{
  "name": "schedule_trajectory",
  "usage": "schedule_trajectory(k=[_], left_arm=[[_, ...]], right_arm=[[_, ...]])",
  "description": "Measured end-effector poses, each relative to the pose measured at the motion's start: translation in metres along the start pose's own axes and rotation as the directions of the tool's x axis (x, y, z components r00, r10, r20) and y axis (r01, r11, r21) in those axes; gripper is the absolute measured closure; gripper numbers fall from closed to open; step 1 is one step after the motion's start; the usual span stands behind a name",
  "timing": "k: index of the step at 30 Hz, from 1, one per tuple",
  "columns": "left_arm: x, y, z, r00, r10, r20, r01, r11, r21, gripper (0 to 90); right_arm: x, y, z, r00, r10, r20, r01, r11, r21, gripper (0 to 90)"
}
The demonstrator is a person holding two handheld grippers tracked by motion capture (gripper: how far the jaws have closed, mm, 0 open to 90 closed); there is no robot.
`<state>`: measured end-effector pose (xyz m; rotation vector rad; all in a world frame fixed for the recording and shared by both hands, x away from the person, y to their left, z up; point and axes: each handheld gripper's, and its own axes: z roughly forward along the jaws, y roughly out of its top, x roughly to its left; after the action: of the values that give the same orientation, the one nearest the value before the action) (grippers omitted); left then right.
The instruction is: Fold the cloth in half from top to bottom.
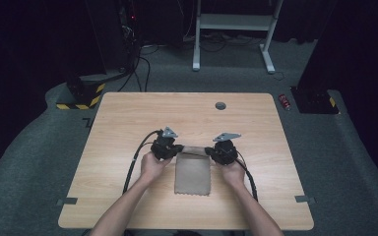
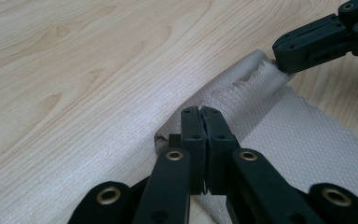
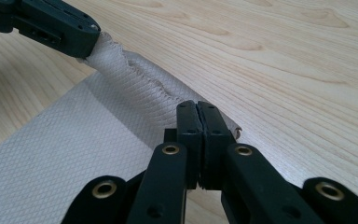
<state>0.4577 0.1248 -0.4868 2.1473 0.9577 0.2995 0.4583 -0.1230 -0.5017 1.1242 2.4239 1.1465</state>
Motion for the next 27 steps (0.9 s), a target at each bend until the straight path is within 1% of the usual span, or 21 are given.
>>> schedule_trajectory(k=[3,6,9,11,13,14,16,18,20,25,27], left_arm=[[-0.001,-0.002,-0.002,1.0000,0.003,-0.001,-0.003,1.0000,0.000,88.5],[-0.002,-0.004,-0.003,1.0000,0.005,0.002,-0.005,1.0000,-0.002,88.5],[-0.003,-0.005,-0.004,1.0000,0.004,0.008,-0.004,1.0000,-0.004,88.5],[-0.004,-0.006,-0.004,0.9999,0.009,0.009,-0.009,1.0000,-0.003,88.6],[-0.005,-0.007,-0.005,0.9999,0.015,0.009,-0.014,0.9999,-0.005,88.5],[-0.006,-0.007,-0.005,0.9999,0.013,0.011,-0.013,0.9999,-0.005,88.5],[-0.006,-0.008,-0.006,0.9998,0.016,0.014,-0.016,0.9999,-0.006,88.5],[-0.007,-0.009,-0.007,0.9998,0.008,0.019,-0.008,0.9999,-0.010,88.6],[-0.007,-0.009,-0.008,0.9998,0.012,0.018,-0.012,0.9998,-0.014,88.5],[-0.008,-0.012,-0.011,0.9997,0.005,0.026,-0.004,0.9996,-0.028,88.6],[-0.009,-0.012,-0.012,0.9996,0.005,0.029,-0.004,0.9996,-0.026,88.6]], right_arm=[[0.002,-0.001,0.000,1.0000,0.000,-0.008,0.000,1.000,-0.007,88.5],[0.004,-0.002,-0.001,0.9999,-0.006,-0.011,0.006,1.000,-0.002,88.5],[0.004,-0.003,-0.003,0.9999,-0.004,-0.014,0.004,1.000,-0.008,88.5],[0.004,-0.003,-0.003,0.9998,-0.011,-0.016,0.011,1.000,-0.010,88.5],[0.005,-0.005,-0.005,0.9998,0.001,-0.019,-0.001,1.000,-0.005,88.5],[0.004,-0.005,-0.005,0.9997,-0.010,-0.021,0.010,1.000,-0.009,88.6],[0.006,-0.006,-0.006,0.9998,-0.003,-0.020,0.003,1.000,-0.002,88.5],[0.006,-0.007,-0.007,0.9997,-0.008,-0.025,0.008,1.000,-0.005,88.5],[0.006,-0.007,-0.008,0.9995,-0.013,-0.027,0.013,1.000,-0.010,88.5],[0.009,-0.007,-0.012,0.9993,-0.022,-0.032,0.021,1.000,-0.019,88.5],[0.010,-0.008,-0.012,0.9993,-0.017,-0.033,0.017,1.000,-0.012,88.5]])
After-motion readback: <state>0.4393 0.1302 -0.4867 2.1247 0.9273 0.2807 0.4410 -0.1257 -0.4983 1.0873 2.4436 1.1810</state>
